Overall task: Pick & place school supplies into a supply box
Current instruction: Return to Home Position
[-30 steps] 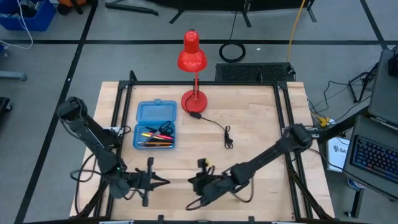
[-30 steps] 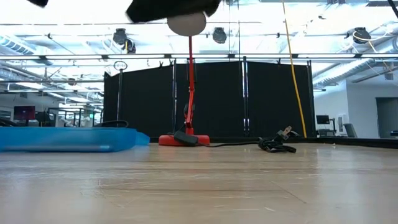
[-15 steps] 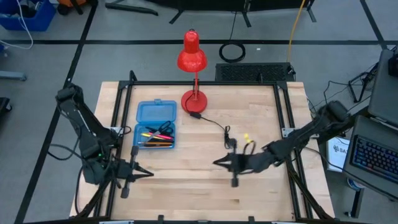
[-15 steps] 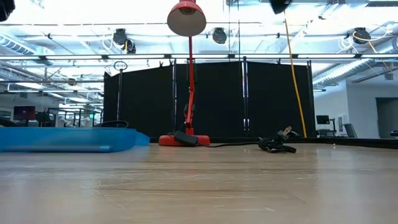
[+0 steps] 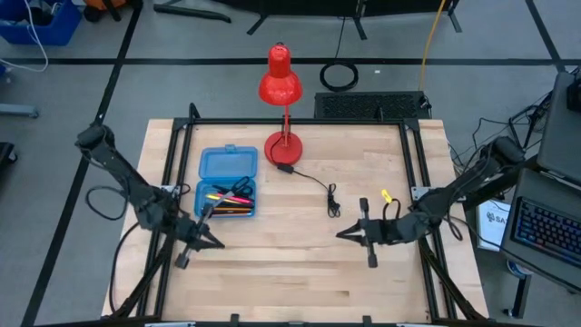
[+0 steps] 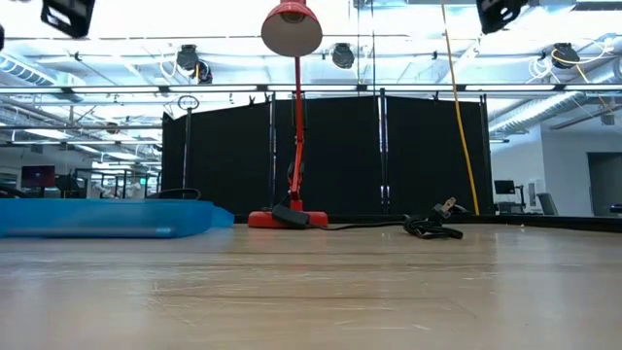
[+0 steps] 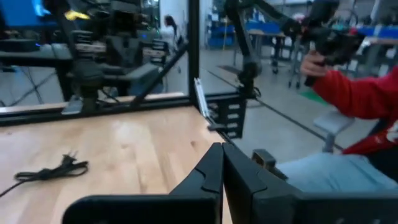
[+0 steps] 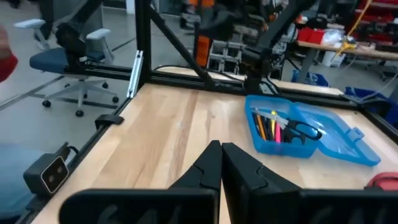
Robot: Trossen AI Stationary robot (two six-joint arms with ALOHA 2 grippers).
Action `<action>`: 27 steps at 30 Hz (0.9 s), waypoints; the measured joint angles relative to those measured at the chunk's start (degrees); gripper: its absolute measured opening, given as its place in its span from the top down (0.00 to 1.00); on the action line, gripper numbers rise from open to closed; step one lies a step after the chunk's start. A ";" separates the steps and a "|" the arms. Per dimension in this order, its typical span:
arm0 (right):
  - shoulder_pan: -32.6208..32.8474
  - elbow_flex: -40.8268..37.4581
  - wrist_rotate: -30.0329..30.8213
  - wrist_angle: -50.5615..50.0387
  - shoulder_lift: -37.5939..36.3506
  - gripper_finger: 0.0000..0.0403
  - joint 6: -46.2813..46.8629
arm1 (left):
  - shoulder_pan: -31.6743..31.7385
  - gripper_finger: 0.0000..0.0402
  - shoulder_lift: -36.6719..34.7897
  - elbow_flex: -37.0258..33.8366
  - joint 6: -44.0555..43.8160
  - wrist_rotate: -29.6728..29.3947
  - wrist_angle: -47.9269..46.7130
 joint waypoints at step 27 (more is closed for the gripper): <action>-0.02 -25.67 -2.35 12.78 -25.85 1.00 2.69 | 6.34 0.99 -33.77 -15.29 5.13 5.32 -12.28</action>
